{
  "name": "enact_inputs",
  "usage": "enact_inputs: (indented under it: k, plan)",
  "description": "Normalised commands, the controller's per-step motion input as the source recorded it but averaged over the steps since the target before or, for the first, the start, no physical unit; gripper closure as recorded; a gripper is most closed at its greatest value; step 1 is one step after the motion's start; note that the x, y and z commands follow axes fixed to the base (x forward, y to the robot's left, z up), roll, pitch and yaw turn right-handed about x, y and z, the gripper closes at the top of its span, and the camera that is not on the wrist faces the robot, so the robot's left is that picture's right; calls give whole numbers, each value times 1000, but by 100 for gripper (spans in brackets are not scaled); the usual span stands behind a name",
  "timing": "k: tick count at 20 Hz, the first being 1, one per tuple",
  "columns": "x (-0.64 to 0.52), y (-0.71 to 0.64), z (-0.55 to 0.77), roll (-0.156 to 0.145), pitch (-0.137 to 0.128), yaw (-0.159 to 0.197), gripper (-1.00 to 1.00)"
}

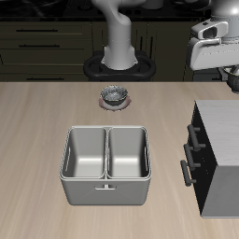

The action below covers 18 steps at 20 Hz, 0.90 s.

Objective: Pick up the bowl on the table and place it on top of the white cabinet

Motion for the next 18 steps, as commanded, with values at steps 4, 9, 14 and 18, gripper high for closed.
enact_inputs:
  k: [4, 9, 14, 18]
  plan:
    - [11, -69, -168, -5, 24, -3, 100]
    - [51, -19, -176, -1, 21, 11, 100]
    - [35, -24, -145, -2, 17, 4, 100]
    - [42, -13, -139, 3, 17, -4, 100]
